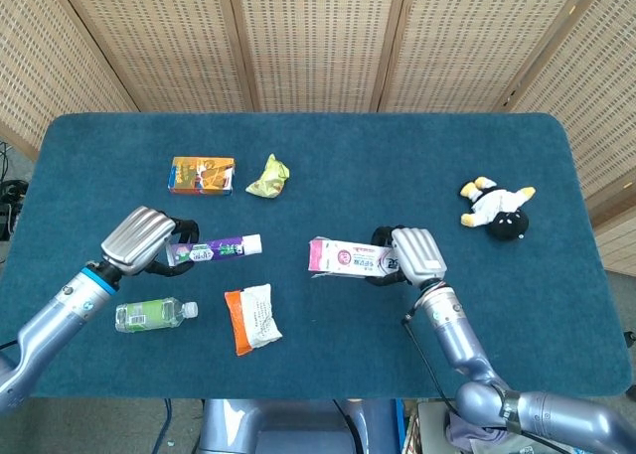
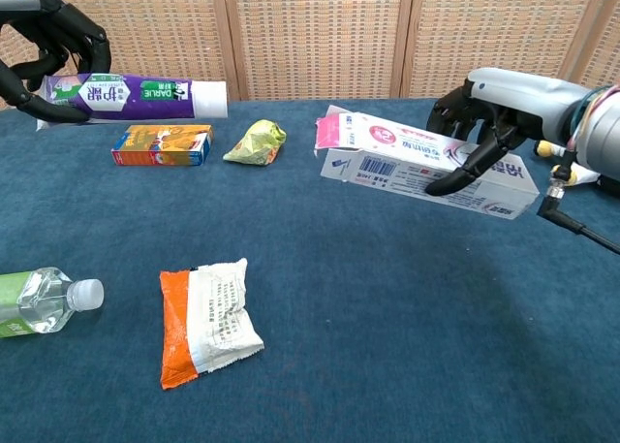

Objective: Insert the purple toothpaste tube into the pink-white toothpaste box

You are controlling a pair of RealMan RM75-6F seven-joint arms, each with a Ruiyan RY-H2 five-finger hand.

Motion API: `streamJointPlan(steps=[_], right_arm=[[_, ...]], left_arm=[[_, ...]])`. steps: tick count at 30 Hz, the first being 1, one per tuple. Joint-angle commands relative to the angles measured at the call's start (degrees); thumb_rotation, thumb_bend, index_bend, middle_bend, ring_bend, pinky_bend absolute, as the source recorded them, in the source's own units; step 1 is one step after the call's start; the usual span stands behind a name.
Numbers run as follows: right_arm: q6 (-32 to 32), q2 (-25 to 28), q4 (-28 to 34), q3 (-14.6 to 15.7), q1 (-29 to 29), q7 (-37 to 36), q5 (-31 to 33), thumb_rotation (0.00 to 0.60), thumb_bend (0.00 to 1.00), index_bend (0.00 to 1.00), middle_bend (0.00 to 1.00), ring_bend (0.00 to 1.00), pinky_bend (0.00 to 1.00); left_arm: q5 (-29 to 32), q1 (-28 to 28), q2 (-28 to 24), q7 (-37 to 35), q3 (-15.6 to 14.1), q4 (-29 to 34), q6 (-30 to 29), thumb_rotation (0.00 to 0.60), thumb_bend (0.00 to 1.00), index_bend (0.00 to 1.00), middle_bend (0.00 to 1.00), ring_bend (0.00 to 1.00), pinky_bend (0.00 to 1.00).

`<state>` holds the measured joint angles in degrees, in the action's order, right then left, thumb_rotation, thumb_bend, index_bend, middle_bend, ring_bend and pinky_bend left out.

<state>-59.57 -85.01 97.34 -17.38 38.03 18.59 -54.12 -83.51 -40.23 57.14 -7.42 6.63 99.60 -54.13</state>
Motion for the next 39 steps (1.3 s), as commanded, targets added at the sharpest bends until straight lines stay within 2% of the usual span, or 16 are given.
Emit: streamJointPlan(steps=[1, 9, 15, 24, 39], right_arm=[[-0.42, 0.27, 0.78, -0.07, 0.34, 0.52, 0.66, 0.600, 0.00, 0.57, 0.51, 0.42, 0.50], [-0.88, 1.06, 2.55, -0.26, 0.70, 0.16, 2.38, 0.600, 0.00, 0.57, 0.51, 0.42, 0.50], [-1.04, 1.52, 3.11, -0.35, 1.07, -0.36, 2.78, 0.600, 0.00, 0.57, 0.51, 0.42, 0.50], [-1.65, 1.93, 4.41, -0.33, 1.71, -0.36, 2.99, 0.600, 0.00, 0.57, 0.51, 0.42, 0.50], [-2.10, 2.23, 5.54, 0.25, 2.48, 0.05, 3.79, 0.600, 0.00, 0.57, 0.51, 0.42, 0.50]], left_arm=[[2.80, -1.35, -1.21, 1.55, 0.83, 2.37, 2.62, 0.600, 0.30, 0.88, 0.71, 0.62, 0.61], [9.29, -4.19, -2.66, 6.27, 1.71, 6.08, 8.37, 0.600, 0.30, 0.88, 0.71, 0.62, 0.61], [12.20, -5.23, -3.04, 9.46, 2.00, 7.89, 9.43, 0.600, 0.30, 0.88, 0.71, 0.62, 0.61], [14.24, -6.74, -3.05, 10.79, 2.27, 9.40, 11.34, 0.600, 0.30, 0.88, 0.71, 0.62, 0.61], [14.75, -7.28, -0.04, 9.73, 3.31, 9.42, 9.96, 0.600, 0.30, 0.88, 0.71, 0.62, 0.61]])
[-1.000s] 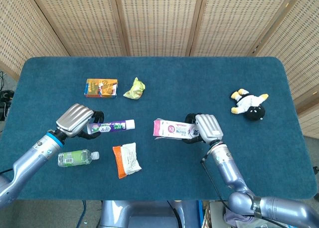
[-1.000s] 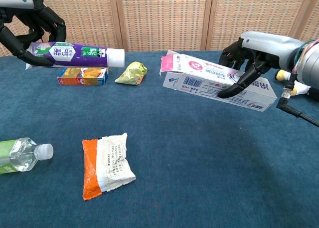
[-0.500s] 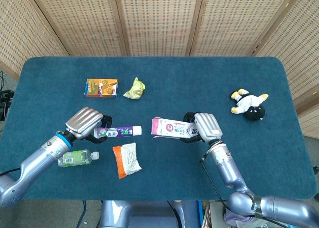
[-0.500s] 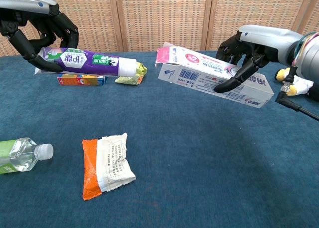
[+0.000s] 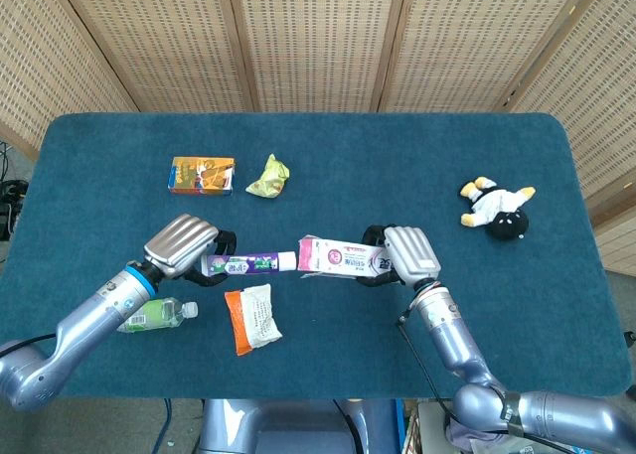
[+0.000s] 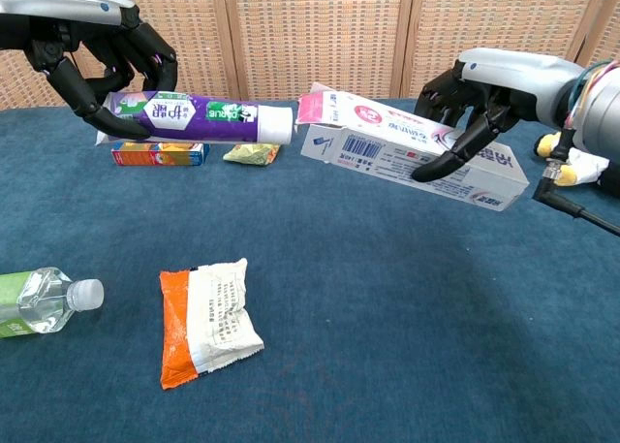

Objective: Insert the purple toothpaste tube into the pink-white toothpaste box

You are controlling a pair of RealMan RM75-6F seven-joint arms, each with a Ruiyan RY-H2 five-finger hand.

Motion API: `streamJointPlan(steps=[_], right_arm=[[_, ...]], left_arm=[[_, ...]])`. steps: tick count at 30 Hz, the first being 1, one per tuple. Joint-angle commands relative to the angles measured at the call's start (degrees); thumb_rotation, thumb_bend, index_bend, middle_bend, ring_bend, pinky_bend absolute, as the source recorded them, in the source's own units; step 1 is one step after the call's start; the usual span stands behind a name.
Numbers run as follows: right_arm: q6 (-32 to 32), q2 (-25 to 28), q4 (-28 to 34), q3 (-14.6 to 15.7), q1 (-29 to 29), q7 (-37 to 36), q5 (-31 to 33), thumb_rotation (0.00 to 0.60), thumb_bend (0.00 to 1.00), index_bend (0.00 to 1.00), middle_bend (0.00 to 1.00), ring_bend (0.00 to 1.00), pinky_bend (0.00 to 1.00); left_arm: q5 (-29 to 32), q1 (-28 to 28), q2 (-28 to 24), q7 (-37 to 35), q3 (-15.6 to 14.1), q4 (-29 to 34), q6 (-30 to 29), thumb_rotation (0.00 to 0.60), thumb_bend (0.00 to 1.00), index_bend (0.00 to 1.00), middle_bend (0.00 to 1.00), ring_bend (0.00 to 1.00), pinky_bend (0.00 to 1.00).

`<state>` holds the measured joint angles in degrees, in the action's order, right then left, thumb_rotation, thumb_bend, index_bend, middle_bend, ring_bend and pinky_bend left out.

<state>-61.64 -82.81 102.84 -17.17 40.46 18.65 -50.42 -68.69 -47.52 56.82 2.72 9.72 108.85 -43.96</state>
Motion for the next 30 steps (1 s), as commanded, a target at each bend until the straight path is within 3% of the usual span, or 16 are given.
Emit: streamJointPlan(steps=[1, 19, 30], right_arm=[[-0.03, 0.05, 0.07, 0.10, 0.06, 0.00, 0.14, 0.600, 0.00, 0.57, 0.51, 0.42, 0.50], [-0.38, 0.83, 1.59, 0.30, 0.59, -0.25, 0.42, 0.600, 0.00, 0.57, 0.51, 0.42, 0.50], [-0.63, 0.97, 1.21, 0.59, 0.71, -0.63, 0.93, 0.600, 0.00, 0.57, 0.51, 0.42, 0.50]], left_arm=[[-0.13, -0.01, 0.32, -0.51, 0.25, 0.22, -0.22, 0.600, 0.30, 0.88, 0.71, 0.62, 0.61], [1.55, -1.39, 2.52, 2.01, 0.26, 0.67, -0.40, 0.600, 0.30, 0.88, 0.71, 0.62, 0.61], [1.76, -0.50, -0.18, 3.74, -0.66, 1.66, -1.39, 0.600, 0.30, 0.88, 0.71, 0.62, 0.61]])
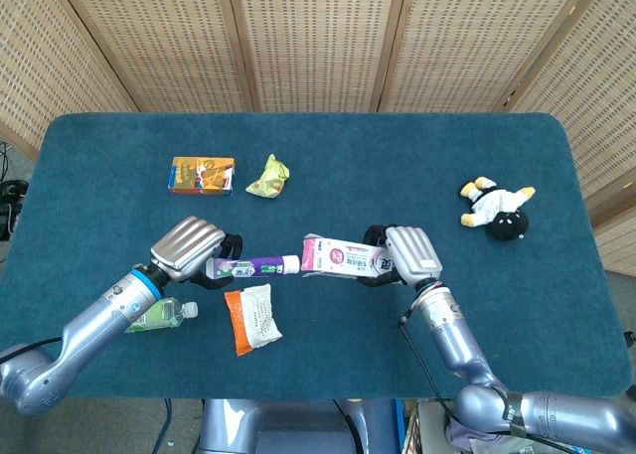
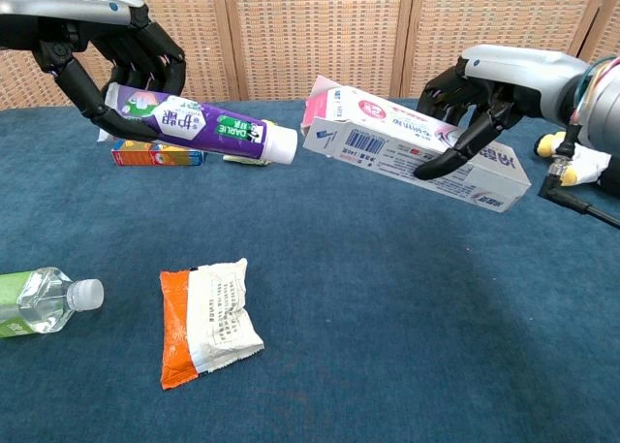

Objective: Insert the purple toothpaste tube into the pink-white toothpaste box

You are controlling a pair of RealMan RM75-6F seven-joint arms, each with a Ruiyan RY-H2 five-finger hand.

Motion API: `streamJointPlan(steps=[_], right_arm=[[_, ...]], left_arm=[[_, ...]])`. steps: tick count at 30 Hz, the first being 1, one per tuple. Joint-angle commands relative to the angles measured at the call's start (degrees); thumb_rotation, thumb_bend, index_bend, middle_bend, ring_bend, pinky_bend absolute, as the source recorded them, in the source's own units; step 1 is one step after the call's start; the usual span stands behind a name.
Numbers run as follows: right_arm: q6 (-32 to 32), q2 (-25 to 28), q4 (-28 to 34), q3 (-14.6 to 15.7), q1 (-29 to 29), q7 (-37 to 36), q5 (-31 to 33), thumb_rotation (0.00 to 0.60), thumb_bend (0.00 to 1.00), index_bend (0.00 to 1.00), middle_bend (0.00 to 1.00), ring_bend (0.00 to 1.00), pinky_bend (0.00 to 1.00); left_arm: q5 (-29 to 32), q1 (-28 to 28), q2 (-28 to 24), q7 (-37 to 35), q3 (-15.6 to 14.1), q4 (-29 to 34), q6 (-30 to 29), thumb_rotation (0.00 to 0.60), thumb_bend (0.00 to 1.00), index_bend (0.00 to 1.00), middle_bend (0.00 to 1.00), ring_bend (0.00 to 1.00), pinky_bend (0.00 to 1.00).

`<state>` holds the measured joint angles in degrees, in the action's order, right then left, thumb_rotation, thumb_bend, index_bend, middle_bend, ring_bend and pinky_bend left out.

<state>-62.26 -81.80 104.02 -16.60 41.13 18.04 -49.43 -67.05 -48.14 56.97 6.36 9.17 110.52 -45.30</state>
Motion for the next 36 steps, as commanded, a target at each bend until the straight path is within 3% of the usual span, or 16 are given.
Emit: streamJointPlan(steps=[1, 15, 27, 36], right_arm=[[-0.03, -0.05, 0.07, 0.03, 0.06, -0.02, -0.10, 0.600, 0.00, 0.57, 0.51, 0.42, 0.50], [-0.62, -0.21, 0.95, 0.27, 0.58, 0.40, 0.14, 0.600, 0.00, 0.58, 0.51, 0.42, 0.50], [-0.77, -0.72, 0.86, 0.82, 0.71, 0.38, 0.14, 0.600, 0.00, 0.58, 0.51, 0.42, 0.50], [-0.96, -1.06, 1.15, 0.79, 0.96, 0.45, 0.27, 0.600, 0.00, 0.58, 0.51, 0.42, 0.50]], left_arm=[[0.14, 0.15, -0.40, 0.11, -0.13, -0.02, -0.05, 0.600, 0.30, 0.88, 0.71, 0.62, 0.61], [-2.16, 0.41, 2.95, -2.54, 0.54, -1.55, -1.56, 0.600, 0.30, 0.88, 0.71, 0.62, 0.61], [-5.98, 1.62, 3.32, -5.60, 1.42, -0.95, -4.55, 0.600, 0.30, 0.88, 0.71, 0.62, 0.61], [-6.30, 1.27, 3.77, -6.08, 1.18, -1.05, -3.62, 0.600, 0.30, 0.88, 0.71, 0.62, 0.61]])
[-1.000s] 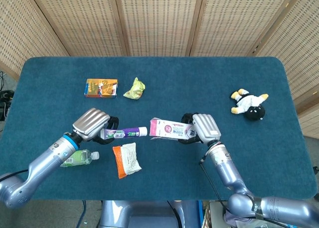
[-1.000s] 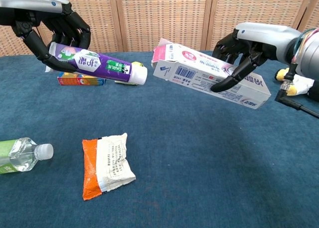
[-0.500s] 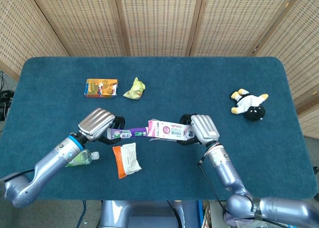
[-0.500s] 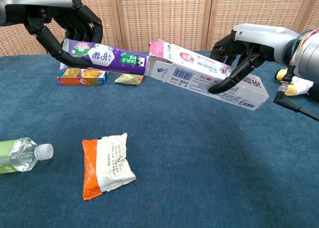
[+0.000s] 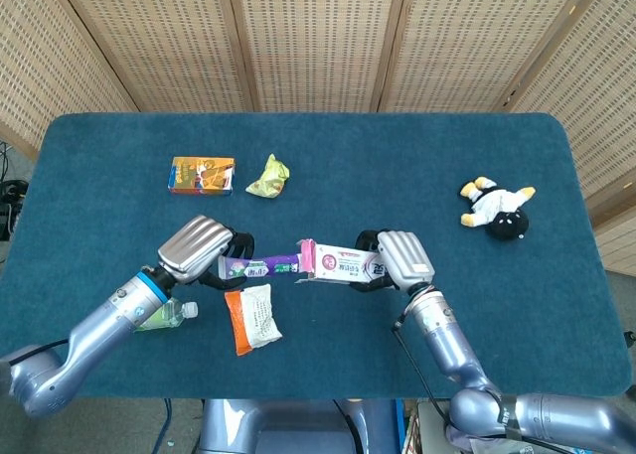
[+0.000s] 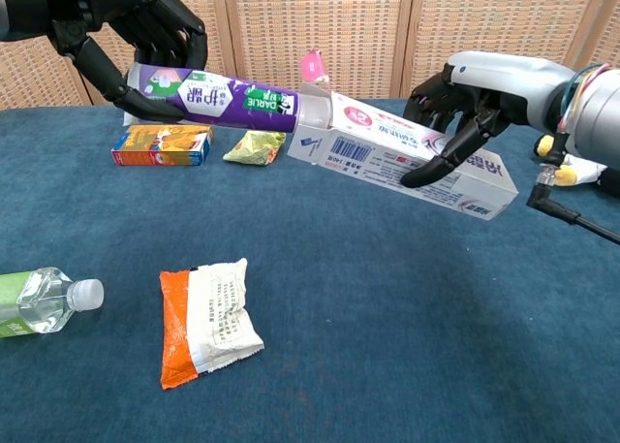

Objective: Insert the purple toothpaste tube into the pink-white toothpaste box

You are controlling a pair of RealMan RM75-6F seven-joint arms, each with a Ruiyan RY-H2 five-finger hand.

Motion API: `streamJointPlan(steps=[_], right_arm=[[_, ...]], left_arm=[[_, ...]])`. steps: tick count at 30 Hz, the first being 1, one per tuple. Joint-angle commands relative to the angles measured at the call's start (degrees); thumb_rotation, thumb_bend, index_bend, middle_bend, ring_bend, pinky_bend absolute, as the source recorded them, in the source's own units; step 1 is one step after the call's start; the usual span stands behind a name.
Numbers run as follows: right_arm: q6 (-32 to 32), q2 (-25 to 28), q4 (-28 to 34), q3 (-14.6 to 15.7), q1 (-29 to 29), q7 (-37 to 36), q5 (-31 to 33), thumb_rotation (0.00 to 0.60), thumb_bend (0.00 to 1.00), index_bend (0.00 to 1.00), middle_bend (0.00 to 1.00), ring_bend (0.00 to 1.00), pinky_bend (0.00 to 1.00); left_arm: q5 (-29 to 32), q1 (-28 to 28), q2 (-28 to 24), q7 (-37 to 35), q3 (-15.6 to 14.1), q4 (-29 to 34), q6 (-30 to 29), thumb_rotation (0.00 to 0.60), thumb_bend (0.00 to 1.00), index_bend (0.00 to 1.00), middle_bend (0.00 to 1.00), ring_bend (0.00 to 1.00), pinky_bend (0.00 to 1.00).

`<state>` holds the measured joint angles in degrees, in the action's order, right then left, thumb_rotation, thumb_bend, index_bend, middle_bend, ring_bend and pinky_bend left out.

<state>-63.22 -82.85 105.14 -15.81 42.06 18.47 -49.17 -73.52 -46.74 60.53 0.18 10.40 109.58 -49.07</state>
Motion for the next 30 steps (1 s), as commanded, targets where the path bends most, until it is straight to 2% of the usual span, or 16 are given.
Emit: streamJointPlan(steps=[1, 18, 26, 30], right_arm=[[0.02, 0.02, 0.04, 0.04, 0.07, 0.10, -0.01, 0.600, 0.00, 0.58, 0.51, 0.42, 0.50], [-0.31, 0.31, 1.56, 0.04, 0.31, 0.05, -0.64, 0.600, 0.00, 0.58, 0.51, 0.42, 0.50], [-0.32, 0.57, 2.26, 0.00, 0.36, -0.35, -1.24, 0.600, 0.00, 0.58, 0.51, 0.43, 0.50], [-0.15, 0.85, 2.49, -0.05, 0.23, -0.99, -1.41, 0.600, 0.00, 0.58, 0.51, 0.43, 0.50]], left_arm=[[0.29, -0.20, 0.40, 0.21, -0.07, -0.18, 0.25, 0.600, 0.30, 0.88, 0.71, 0.62, 0.61], [3.28, -1.61, 3.38, 3.71, 0.75, -0.50, -0.27, 0.600, 0.30, 0.88, 0.71, 0.62, 0.61], [5.47, -3.09, 6.66, 7.78, 1.27, -0.42, -1.20, 0.600, 0.30, 0.88, 0.71, 0.62, 0.61], [6.18, -3.49, 9.62, 11.55, 1.29, -0.97, -3.64, 0.600, 0.30, 0.88, 0.66, 0.58, 0.59]])
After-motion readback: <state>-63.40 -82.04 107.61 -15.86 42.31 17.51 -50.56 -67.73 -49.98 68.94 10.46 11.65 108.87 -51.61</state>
